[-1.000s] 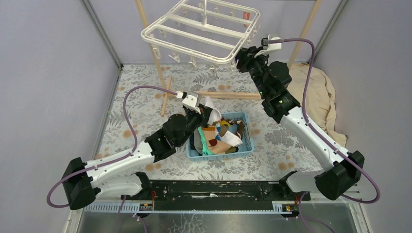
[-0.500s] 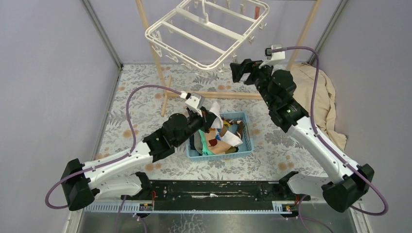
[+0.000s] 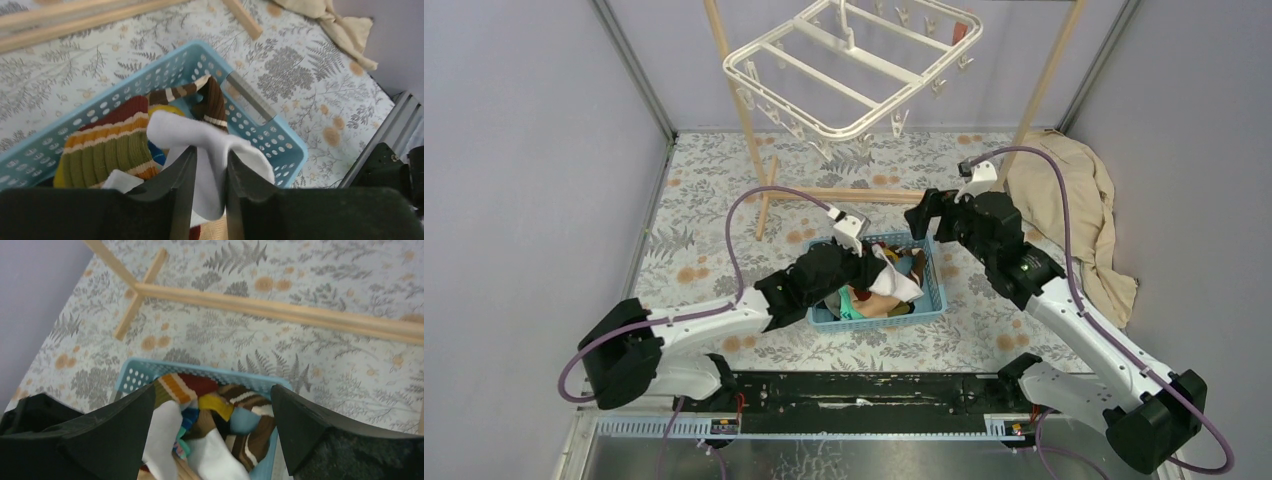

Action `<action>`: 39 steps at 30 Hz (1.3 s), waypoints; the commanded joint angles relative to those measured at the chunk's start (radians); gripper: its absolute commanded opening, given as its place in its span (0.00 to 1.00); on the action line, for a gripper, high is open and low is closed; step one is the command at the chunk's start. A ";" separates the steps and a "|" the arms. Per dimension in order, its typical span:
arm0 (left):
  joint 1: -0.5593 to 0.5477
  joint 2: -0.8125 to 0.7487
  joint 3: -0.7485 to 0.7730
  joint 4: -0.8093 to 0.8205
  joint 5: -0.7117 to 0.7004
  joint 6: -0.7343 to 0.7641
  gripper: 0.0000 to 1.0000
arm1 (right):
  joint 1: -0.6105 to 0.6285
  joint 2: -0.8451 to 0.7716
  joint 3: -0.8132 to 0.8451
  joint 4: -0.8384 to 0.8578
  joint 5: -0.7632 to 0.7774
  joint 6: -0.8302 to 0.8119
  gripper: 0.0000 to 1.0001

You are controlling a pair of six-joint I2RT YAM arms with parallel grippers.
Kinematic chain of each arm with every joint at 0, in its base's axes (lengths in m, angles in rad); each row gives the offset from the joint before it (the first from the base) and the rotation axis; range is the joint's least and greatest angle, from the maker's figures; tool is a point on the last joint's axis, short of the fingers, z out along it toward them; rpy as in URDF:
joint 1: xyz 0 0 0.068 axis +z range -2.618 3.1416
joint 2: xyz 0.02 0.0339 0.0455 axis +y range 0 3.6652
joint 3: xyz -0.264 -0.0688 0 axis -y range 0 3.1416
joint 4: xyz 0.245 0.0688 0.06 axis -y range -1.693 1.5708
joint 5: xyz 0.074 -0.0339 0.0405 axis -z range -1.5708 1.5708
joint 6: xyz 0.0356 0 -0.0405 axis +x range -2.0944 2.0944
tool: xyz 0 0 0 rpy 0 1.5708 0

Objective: Remove the socks clipped to the hanger
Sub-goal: Place the sock in the bin, then move the bin to the center of the board.

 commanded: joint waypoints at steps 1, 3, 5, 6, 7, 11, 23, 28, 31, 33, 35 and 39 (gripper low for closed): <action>-0.004 0.064 0.003 0.160 -0.009 0.002 0.36 | -0.002 -0.015 0.003 -0.072 -0.095 0.037 0.91; -0.004 0.101 0.027 0.169 -0.013 0.017 0.45 | -0.002 -0.014 0.005 -0.098 -0.127 0.042 0.91; -0.001 0.130 0.055 0.154 -0.019 0.025 0.61 | -0.002 -0.009 0.012 -0.127 -0.146 0.043 0.91; 0.001 0.139 0.068 0.144 -0.021 0.029 0.74 | -0.002 -0.005 0.017 -0.141 -0.154 0.044 0.91; 0.003 0.142 0.080 0.131 -0.026 0.034 0.83 | -0.002 -0.001 0.023 -0.158 -0.159 0.042 0.91; 0.003 0.100 0.124 0.047 -0.049 0.056 0.99 | -0.002 0.022 0.041 -0.211 -0.200 0.040 0.89; 0.003 -0.229 0.159 -0.287 -0.215 0.029 0.99 | 0.198 0.197 0.043 -0.183 -0.165 0.007 0.82; 0.003 -0.366 0.079 -0.390 -0.289 -0.012 0.99 | 0.279 0.283 -0.009 -0.114 -0.031 0.021 0.81; 0.003 -0.463 0.009 -0.431 -0.334 -0.049 0.99 | 0.311 0.364 -0.034 -0.065 0.011 0.024 0.81; 0.005 -0.514 -0.031 -0.450 -0.359 -0.069 0.99 | 0.325 0.428 -0.051 -0.021 0.021 0.035 0.81; 0.005 -0.557 -0.059 -0.471 -0.385 -0.082 0.99 | 0.331 0.507 -0.057 0.014 0.030 0.052 0.81; 0.006 -0.607 -0.090 -0.508 -0.427 -0.099 0.99 | 0.333 0.662 -0.044 0.053 0.115 0.111 0.81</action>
